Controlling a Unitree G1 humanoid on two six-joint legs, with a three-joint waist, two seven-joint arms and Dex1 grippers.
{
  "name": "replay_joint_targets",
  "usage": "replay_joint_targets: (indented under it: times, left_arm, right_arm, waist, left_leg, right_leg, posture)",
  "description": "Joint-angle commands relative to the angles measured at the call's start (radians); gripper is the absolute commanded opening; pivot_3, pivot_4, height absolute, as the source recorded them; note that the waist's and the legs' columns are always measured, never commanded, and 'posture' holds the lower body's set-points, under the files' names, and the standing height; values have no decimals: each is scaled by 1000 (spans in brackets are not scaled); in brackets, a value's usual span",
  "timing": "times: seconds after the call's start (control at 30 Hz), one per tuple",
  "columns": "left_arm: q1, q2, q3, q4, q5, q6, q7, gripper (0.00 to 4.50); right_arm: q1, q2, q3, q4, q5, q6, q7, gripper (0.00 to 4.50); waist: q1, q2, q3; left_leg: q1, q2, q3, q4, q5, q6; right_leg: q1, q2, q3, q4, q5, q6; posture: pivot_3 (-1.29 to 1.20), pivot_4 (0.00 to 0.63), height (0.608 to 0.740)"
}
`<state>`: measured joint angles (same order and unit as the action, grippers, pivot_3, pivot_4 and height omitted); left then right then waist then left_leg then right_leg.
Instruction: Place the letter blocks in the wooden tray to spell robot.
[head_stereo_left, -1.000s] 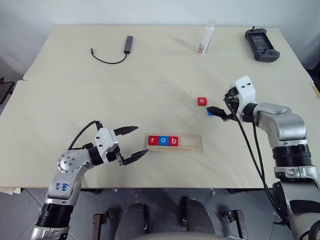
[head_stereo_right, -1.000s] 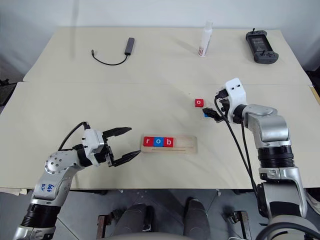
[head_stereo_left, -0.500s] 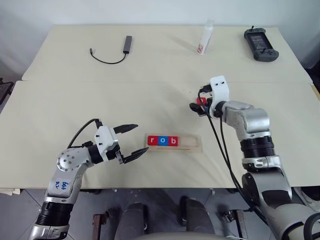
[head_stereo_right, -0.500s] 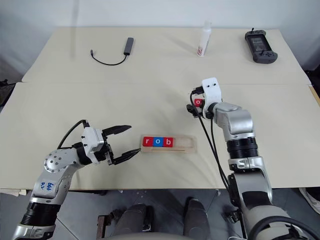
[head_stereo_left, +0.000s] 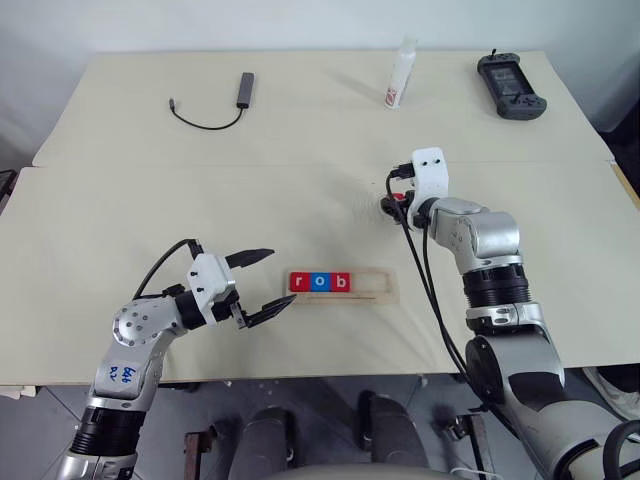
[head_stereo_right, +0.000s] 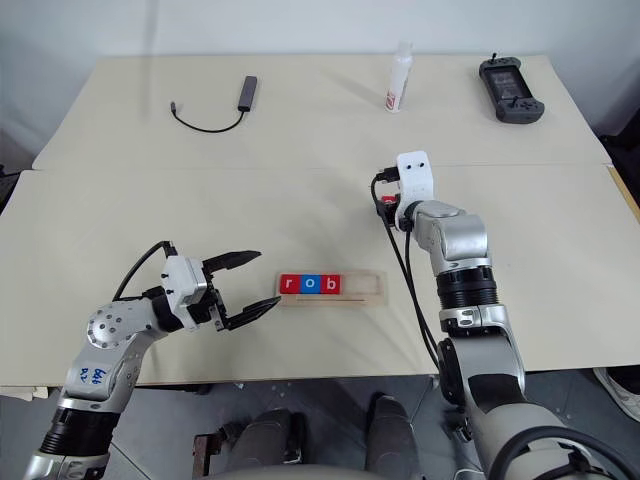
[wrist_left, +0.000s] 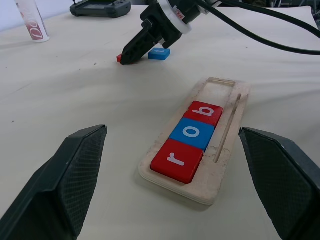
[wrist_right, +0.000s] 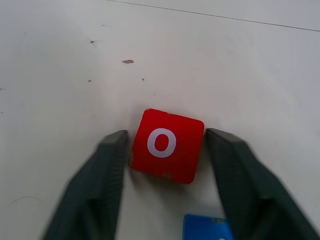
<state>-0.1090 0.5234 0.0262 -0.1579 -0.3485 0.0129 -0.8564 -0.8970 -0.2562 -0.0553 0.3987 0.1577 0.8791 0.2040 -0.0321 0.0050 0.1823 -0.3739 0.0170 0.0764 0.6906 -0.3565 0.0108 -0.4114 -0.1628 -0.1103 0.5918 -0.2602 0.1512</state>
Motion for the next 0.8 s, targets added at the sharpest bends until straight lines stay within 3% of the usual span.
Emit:
replay_joint_targets:
  times: [0.03, 0.27, 0.47, 0.63, 0.8]
  left_arm:
    - [-3, -3, 5, -31, -2, -14, 3, 4500]
    - [-70, -35, -50, 29, 1, -20, -33, 4500]
    - [-95, -26, -54, 71, -19, -18, -101, 4500]
    - [-113, 3, -58, 74, -58, 39, -184, 4500]
    - [-123, 21, -64, 32, -81, 88, -217, 4500]
  right_arm:
    - [-14, 2, -27, -36, 16, 13, 0, 1544]
    - [76, -91, -86, -414, 95, 228, 47, 1544]
    - [292, -122, -202, -872, 152, 527, 20, 1544]
    - [492, -10, -258, -1156, 130, 700, -39, 1544]
    - [629, 126, -208, -1255, 88, 682, -118, 1544]
  waist:
    - [0, 0, 0]
    - [10, 1, 0]
    - [8, 0, 0]
    - [5, 1, 0]
    - [6, 1, 0]
  left_leg:
    - [0, 0, 0, 0, 0, 0]
    - [-1, 0, -1, 0, 0, 0]
    - [-1, 0, -1, -1, 0, 0]
    - [-1, 0, 0, -2, 0, 0]
    - [0, 0, 0, -2, 0, 0]
  right_leg:
    - [0, 0, 0, 0, 0, 0]
    - [0, 0, 0, 0, 0, 0]
    - [-1, 0, -1, -1, 0, 0]
    - [-1, 0, 0, -1, 0, 0]
    - [-2, 0, 1, -1, 0, 0]
  posture:
    - [0, 150, 740]
    - [0, 150, 740]
    - [0, 150, 740]
    - [0, 150, 740]
    - [0, 150, 740]
